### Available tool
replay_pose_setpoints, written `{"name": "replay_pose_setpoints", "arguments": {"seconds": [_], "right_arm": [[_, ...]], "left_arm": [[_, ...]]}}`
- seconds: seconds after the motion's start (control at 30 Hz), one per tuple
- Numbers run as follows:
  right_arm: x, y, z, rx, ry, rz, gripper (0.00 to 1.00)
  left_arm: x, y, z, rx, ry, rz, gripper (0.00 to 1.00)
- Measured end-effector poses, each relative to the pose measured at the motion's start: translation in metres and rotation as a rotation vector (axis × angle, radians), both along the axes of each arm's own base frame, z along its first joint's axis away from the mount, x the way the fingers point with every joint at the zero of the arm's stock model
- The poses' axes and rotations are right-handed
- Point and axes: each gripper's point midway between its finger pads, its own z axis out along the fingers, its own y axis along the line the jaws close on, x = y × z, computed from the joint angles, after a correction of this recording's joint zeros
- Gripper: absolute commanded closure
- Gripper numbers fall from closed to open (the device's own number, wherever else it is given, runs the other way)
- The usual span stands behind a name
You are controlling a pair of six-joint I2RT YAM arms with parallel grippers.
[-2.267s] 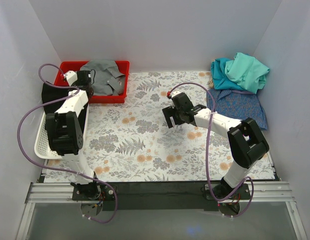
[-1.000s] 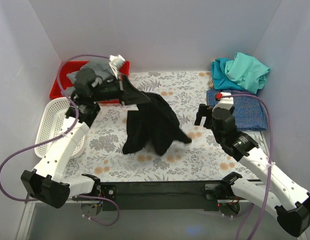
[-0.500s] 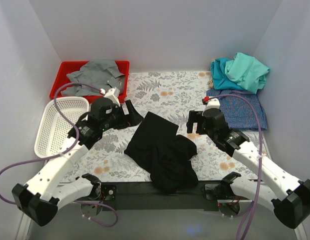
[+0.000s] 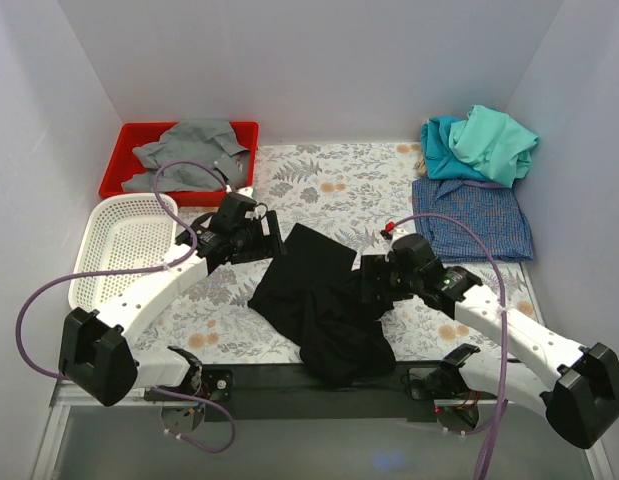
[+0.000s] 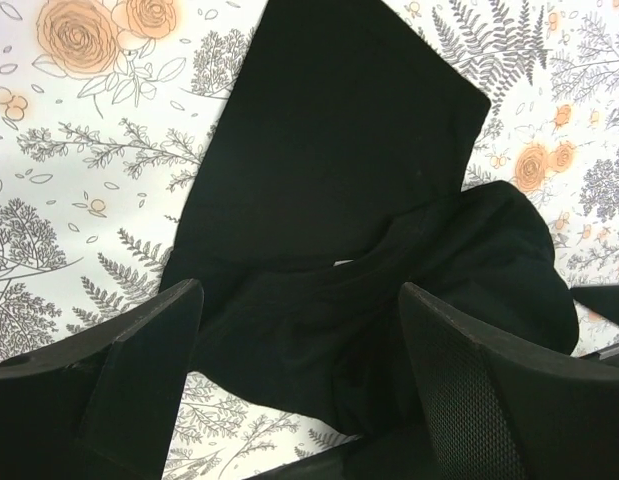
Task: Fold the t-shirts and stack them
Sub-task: Flatten the tshirt out
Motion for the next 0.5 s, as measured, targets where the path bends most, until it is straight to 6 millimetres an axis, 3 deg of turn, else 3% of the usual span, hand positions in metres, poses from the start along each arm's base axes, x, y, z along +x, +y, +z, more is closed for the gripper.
{"name": "replay_pose_setpoints", "arguments": {"seconds": [0.13, 0.2, 0.3, 0.37, 0.4, 0.43, 0.5], "right_arm": [[-0.029, -0.003, -0.006, 0.055, 0.085, -0.008, 0.08], [-0.034, -0.003, -0.006, 0.074, 0.095, -0.008, 0.24], [-0.040, -0.001, -0.007, 0.104, 0.112, -0.007, 0.35], [-0.041, 0.001, -0.009, 0.111, 0.120, -0.001, 0.59], [-0.040, 0.002, -0.010, 0.113, 0.125, -0.002, 0.90], [-0.038, 0.003, -0.011, 0.109, 0.121, 0.002, 0.98], [-0.035, 0.004, -0.013, 0.102, 0.124, -0.005, 0.99]], "left_arm": [[0.002, 0.000, 0.002, 0.003, -0.015, -0.004, 0.22], [0.003, 0.000, 0.002, 0.004, -0.021, -0.008, 0.22], [0.006, -0.002, 0.002, 0.002, -0.029, -0.014, 0.22], [0.010, -0.005, -0.002, 0.000, -0.029, -0.019, 0.22], [0.012, -0.007, -0.005, 0.002, -0.026, -0.020, 0.22], [0.014, -0.008, -0.008, 0.004, -0.021, -0.022, 0.22], [0.018, -0.013, -0.019, 0.008, 0.000, -0.030, 0.22]]}}
